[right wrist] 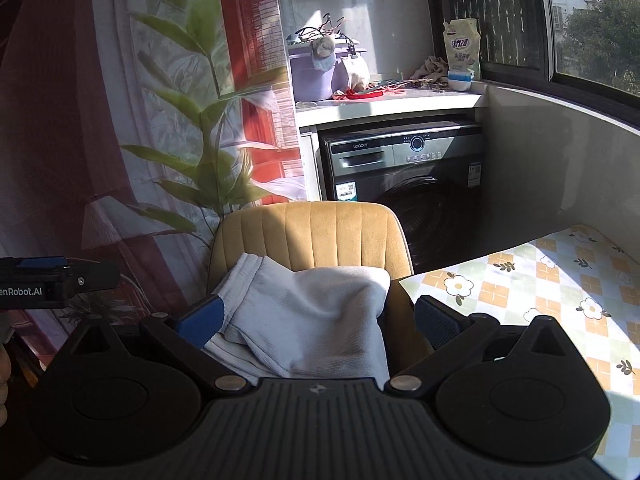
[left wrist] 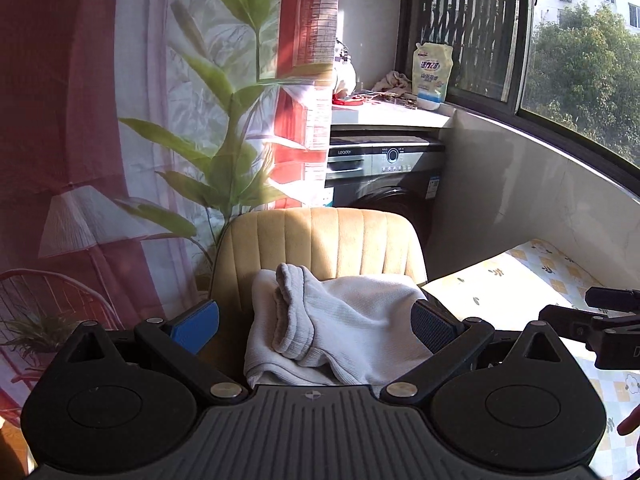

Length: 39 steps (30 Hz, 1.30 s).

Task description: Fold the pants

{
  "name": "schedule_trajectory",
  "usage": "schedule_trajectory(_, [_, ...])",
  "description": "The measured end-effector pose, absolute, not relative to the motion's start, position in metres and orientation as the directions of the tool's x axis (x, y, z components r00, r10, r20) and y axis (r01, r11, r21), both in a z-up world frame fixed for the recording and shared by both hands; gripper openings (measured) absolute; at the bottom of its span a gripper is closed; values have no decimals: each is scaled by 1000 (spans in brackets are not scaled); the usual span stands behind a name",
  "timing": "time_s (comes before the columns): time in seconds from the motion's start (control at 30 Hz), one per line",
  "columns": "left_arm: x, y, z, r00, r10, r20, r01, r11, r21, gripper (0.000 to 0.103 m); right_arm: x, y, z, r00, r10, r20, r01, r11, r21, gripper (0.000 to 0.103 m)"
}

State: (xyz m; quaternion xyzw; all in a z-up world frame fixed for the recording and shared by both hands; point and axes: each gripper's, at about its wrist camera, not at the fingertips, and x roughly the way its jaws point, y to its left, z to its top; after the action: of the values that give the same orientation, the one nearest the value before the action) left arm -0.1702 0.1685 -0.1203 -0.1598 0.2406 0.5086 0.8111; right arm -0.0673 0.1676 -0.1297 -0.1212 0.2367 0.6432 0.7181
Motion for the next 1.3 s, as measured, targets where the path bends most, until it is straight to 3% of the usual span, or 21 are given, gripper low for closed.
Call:
schedule_trajectory(0.27, [-175,82,-91,363,801,-475,-900,434,44,103,-81,95,-105,77,892,-446,-976,158,148,103])
schedule_trajectory(0.7, [-196,-7,-69,313,841,-441,-922,380,70,103,-101,18,-98,93,900,-427,-972,176,159,103])
schedule_trajectory(1.3, [-224,-28,-85,355,837,-415,-894,435,112,103,-144,-1,-114,154,884,-441,-953,251,169,103])
